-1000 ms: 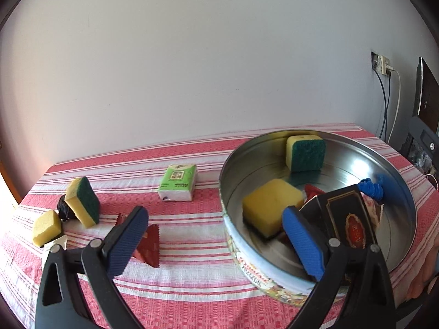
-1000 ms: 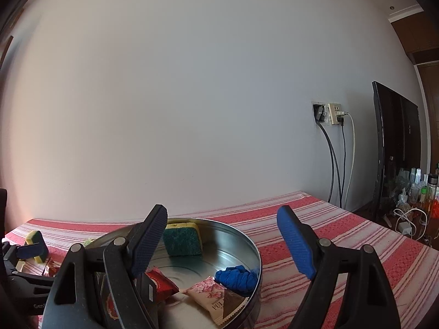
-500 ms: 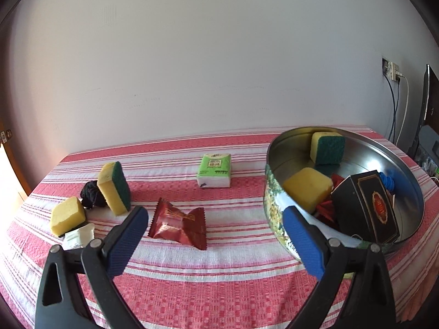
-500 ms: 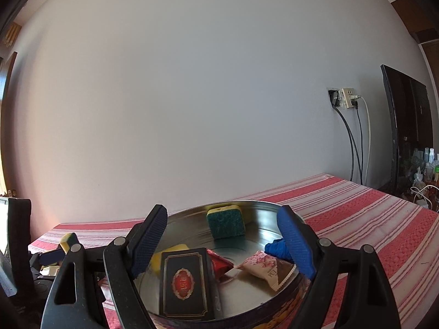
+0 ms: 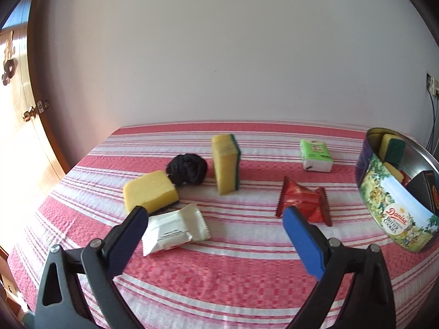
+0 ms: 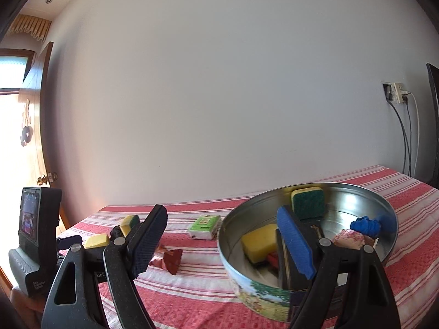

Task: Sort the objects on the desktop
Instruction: 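Grasp the yellow sponge with left tool while right tool grasps another scrub sponge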

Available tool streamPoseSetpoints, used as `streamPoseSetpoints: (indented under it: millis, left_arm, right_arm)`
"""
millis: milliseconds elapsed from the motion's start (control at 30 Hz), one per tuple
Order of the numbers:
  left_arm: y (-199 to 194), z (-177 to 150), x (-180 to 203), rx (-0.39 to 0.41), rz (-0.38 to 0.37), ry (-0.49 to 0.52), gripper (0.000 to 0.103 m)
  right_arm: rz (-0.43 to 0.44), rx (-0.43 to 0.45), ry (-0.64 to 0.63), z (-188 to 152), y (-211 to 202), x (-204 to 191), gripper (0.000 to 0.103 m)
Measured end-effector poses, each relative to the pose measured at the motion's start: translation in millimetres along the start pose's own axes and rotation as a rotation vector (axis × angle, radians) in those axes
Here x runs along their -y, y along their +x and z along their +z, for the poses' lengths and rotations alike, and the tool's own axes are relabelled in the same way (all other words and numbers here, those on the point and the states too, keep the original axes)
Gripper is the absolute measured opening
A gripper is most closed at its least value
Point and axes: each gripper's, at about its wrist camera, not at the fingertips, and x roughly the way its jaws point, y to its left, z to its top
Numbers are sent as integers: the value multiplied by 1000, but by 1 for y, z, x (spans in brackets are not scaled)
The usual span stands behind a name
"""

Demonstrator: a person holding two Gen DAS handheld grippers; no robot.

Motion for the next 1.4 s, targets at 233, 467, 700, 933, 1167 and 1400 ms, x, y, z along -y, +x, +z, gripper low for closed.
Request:
streamPoseSetpoints:
  millis: [233,467,700,933,1167,1400]
  left_arm:
    - [20,15,-71,-33,19,-32,100]
    - [69,27,-93,-139,-59,64,100]
    - [115,30,-81,-203,-82,140,100]
    - [131,28,-84,-280,-141,81,67]
    - [133,31,-96,-264,-148,-1,55]
    - [106,38,-114,-103,-80,-55,55]
  right_arm:
    - [114,-108,-51,-8,14,-40,84]
    - [198,-208,-83,-16,25,-66,84]
    - [214,-262,-121,-22,36,-84,84]
    - [217,-331,-145,-25,52,-97,84]
    - [244,-400,-126,-29,69,-102,84]
    - [262,-419,-134,-12,110,-124,84]
